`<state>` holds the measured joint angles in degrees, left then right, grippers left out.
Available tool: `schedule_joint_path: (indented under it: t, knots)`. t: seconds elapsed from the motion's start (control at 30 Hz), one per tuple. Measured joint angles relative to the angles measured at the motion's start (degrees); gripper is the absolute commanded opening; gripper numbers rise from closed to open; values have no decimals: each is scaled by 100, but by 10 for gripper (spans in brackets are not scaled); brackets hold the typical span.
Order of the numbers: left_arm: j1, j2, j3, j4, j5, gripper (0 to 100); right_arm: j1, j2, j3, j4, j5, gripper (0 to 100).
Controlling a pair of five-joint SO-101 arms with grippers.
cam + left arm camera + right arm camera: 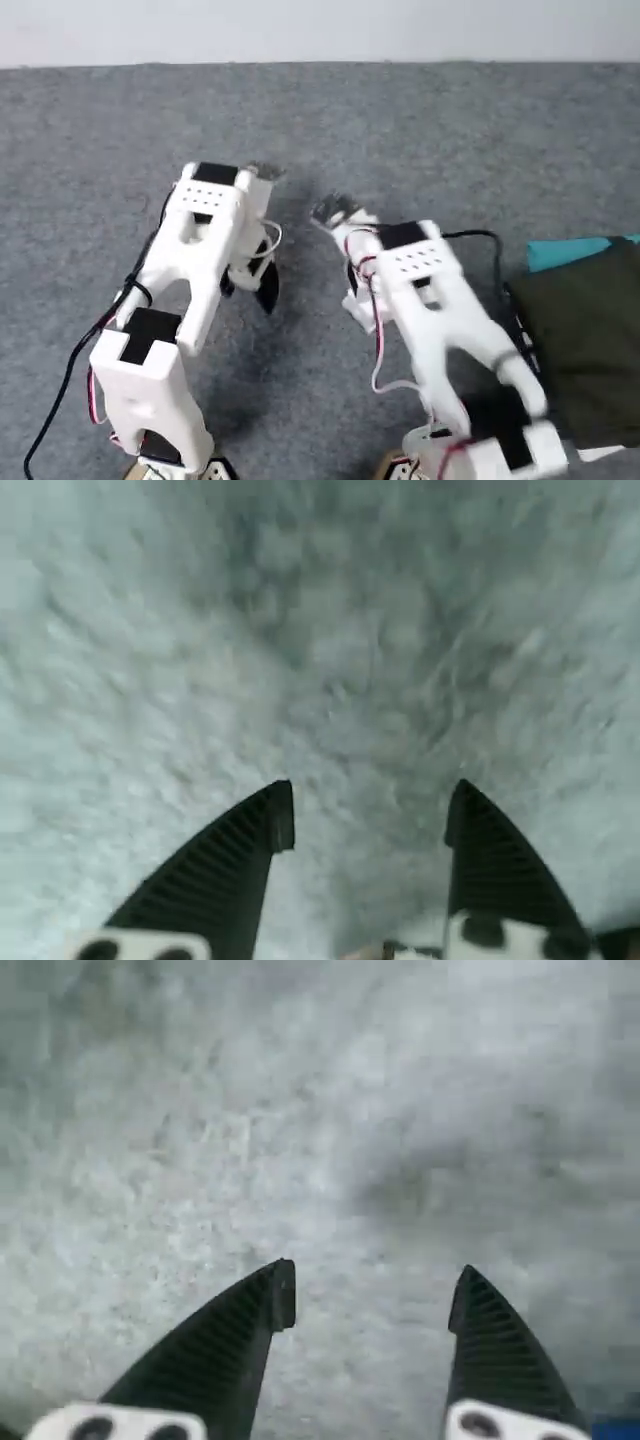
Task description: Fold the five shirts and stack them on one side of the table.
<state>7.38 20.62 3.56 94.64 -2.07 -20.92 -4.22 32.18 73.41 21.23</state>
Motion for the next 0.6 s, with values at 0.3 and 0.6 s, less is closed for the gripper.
schedule_joint_path:
  t: [0.3, 0.6]
  knots:
    - [9, 0, 879, -9, 0, 246, -35, 1187, -70, 0, -9, 252]
    - [9, -9, 1714, -677, 0, 246, -35, 1213, -88, 0, -9, 252]
